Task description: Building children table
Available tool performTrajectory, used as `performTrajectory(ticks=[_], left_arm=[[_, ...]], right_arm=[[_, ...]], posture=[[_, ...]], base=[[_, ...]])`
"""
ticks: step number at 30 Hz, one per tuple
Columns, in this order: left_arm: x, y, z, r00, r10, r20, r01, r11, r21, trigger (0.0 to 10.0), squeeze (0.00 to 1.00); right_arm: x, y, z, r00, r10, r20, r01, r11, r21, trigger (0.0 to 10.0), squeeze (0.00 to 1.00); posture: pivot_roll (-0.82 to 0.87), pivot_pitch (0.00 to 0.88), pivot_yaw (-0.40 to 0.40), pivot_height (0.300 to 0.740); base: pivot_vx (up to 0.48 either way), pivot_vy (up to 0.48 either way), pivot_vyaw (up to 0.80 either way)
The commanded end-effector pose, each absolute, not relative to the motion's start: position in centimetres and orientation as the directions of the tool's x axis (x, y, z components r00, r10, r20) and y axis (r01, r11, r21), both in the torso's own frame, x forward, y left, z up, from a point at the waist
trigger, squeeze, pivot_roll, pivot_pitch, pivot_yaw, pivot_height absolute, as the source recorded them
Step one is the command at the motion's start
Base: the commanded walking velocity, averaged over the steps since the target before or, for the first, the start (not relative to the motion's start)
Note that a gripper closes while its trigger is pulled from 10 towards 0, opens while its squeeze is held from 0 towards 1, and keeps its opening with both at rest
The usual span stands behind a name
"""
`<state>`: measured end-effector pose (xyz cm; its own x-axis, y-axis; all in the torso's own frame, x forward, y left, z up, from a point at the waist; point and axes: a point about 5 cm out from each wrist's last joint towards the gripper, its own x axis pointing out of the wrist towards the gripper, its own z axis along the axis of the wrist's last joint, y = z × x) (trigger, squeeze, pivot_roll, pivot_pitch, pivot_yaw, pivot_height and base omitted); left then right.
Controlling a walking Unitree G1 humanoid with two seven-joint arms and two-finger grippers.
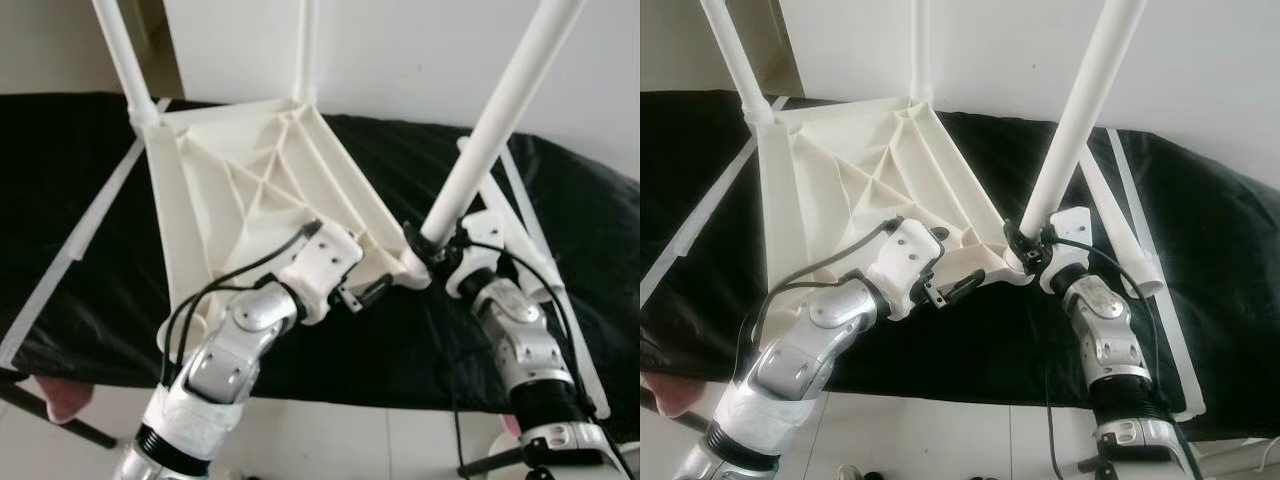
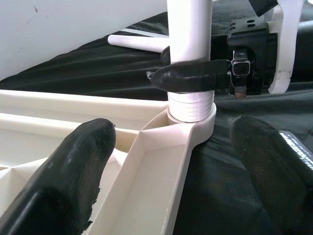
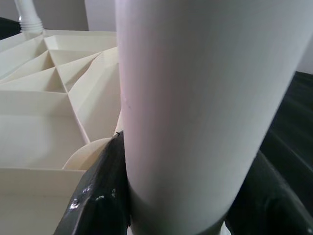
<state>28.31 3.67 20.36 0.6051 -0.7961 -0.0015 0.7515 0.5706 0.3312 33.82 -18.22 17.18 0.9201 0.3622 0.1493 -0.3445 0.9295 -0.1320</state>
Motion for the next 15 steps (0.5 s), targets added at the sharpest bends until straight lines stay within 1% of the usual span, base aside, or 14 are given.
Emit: performTrajectory(ticks=[1,2,5,9,12,15], left_arm=[[28.2,3.6,20.3,0.622,-0.783,0.013,0.734,0.589,0.337,10.0,0.00],[28.2,3.6,20.3,0.624,-0.781,0.013,0.733,0.591,0.337,10.0,0.00],[28.2,3.8,20.4,0.629,-0.777,0.019,0.729,0.598,0.332,10.0,0.00],[28.2,3.8,20.4,0.630,-0.777,0.022,0.728,0.600,0.331,10.0,0.00],[28.8,4.2,20.5,0.649,-0.760,0.051,0.722,0.635,0.275,10.0,0.00],[28.8,4.3,20.3,0.647,-0.761,0.041,0.727,0.632,0.270,10.0,0.00]], right_arm=[[33.5,-18.4,16.0,0.946,0.308,0.104,-0.294,0.947,-0.127,10.0,0.00],[33.5,-18.3,16.1,0.955,0.273,0.111,-0.258,0.957,-0.134,10.0,0.00],[33.0,-17.4,15.6,0.987,0.130,0.095,-0.125,0.990,-0.059,10.0,0.00],[32.8,-17.2,15.4,0.991,0.105,0.087,-0.101,0.994,-0.046,10.0,0.00],[32.2,-16.1,14.9,0.996,-0.033,0.078,0.031,0.999,0.028,10.0,0.00],[32.1,-15.6,14.9,0.996,-0.055,0.074,0.052,0.998,0.044,10.0,0.00]], posture=[[-0.09,0.154,-0.027,0.740],[-0.09,0.154,-0.027,0.740],[-0.09,0.155,-0.030,0.740],[-0.09,0.155,-0.030,0.740],[-0.09,0.154,-0.033,0.740],[-0.09,0.154,-0.033,0.740]], base=[[0.000,0.000,0.00],[0.000,0.000,0.00],[0.000,0.000,0.00],[0.000,0.000,0.00],[0.000,0.000,0.00],[0.000,0.000,0.00]])
